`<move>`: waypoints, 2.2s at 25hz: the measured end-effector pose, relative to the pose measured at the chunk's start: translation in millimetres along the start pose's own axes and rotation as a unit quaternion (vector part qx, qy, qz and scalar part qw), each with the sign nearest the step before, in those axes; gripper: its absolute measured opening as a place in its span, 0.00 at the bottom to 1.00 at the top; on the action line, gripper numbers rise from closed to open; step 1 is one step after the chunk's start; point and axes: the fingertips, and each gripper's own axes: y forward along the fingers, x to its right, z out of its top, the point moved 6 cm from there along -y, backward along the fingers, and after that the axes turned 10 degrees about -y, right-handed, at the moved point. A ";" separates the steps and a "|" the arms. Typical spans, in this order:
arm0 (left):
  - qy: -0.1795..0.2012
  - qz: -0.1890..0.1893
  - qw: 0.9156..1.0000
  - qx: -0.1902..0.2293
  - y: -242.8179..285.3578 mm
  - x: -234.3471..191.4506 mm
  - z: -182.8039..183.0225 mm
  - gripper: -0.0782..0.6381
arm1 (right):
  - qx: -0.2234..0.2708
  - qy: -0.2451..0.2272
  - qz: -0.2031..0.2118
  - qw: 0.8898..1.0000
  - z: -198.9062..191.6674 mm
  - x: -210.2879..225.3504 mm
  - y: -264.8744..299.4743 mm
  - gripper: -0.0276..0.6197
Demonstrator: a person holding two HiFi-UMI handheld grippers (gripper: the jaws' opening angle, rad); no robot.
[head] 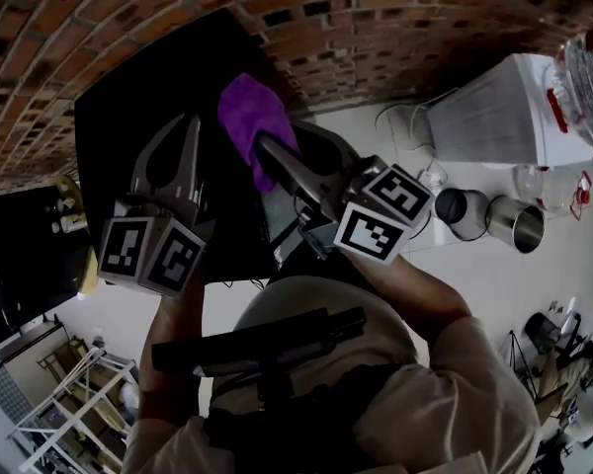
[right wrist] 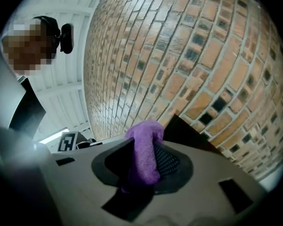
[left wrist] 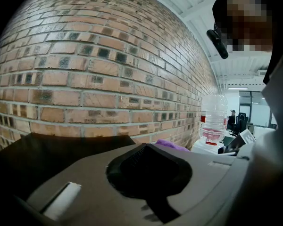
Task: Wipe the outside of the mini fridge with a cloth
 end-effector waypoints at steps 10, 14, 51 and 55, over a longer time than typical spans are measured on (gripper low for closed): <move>0.001 -0.001 1.000 0.000 0.3 0.6 0.5 0.12 | -0.015 0.004 -0.026 1.000 -25.0 15.9 -2.8 0.22; 0.001 0.000 1.000 -0.001 0.2 1.0 0.6 0.12 | -0.028 0.019 -0.043 0.998 -40.2 30.2 -6.3 0.22; 0.001 0.002 1.000 -0.002 1.5 1.0 -0.3 0.12 | -0.206 0.101 -0.179 0.957 -228.9 187.2 -22.5 0.22; 0.001 0.001 1.000 -0.002 1.4 1.3 0.4 0.12 | -0.220 0.110 -0.191 0.950 -242.4 201.2 -23.6 0.22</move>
